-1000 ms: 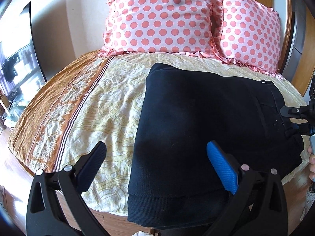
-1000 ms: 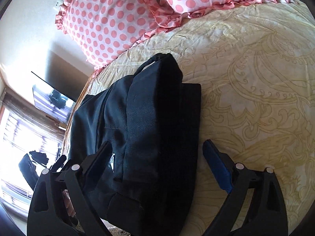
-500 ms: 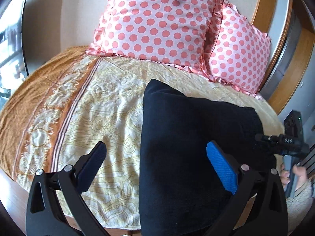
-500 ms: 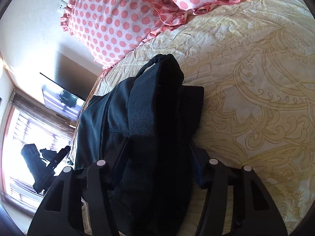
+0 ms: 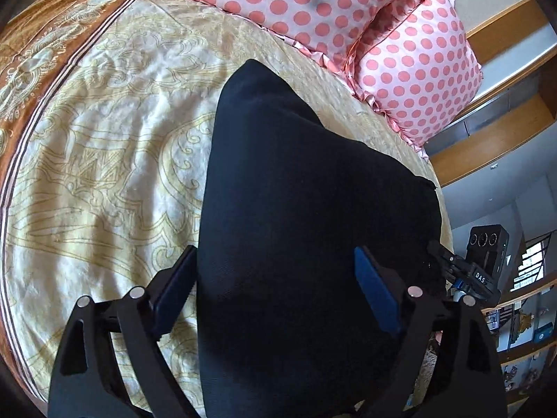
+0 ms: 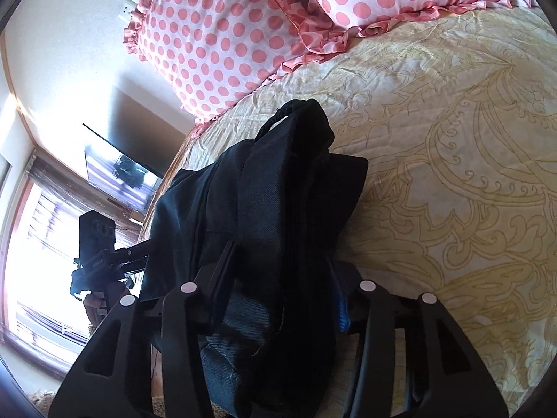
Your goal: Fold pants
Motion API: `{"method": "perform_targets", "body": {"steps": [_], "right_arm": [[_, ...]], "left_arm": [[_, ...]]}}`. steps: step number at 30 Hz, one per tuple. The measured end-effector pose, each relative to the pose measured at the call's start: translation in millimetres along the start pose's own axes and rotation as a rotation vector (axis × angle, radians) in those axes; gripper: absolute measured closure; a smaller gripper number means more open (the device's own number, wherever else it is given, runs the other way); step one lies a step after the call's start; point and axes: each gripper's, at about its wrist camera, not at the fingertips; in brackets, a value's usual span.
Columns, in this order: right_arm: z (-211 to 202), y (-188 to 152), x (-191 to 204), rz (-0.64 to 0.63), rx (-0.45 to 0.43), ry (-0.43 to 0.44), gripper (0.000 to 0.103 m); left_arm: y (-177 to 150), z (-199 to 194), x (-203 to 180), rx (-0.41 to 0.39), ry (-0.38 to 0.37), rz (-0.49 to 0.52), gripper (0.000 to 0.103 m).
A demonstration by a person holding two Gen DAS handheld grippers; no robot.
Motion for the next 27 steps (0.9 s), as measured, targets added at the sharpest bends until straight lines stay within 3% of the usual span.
{"method": "perform_targets", "body": {"steps": [5,14,18,22,27], "right_arm": [[6.6,0.8,-8.2,0.029,0.029,0.0,0.041],[15.5,-0.1,-11.7,0.079,0.089,0.03,0.037],[21.5,-4.4,5.1,-0.017,0.094,-0.021,0.032],[19.9,-7.5,8.5,-0.06,0.059,-0.02,0.053],[13.1,-10.6,4.3,-0.037,0.017,0.03,0.061]], "left_arm": [[1.1,1.6,-5.4,0.037,-0.021,0.02,0.015],[3.1,5.2,-12.6,0.079,-0.015,0.056,0.015],[3.2,7.2,-15.8,0.095,0.004,0.07,0.016],[1.4,4.8,-21.1,0.072,0.036,0.08,0.034],[-6.1,-4.0,-33.6,0.016,0.067,0.138,0.059]]}}
Point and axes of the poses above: each gripper's, at about its wrist camera, not at the fingertips, and z roughly the way its jaws point, x to its left, y to its top, and after that the axes turned 4 degrees about -x, right-handed
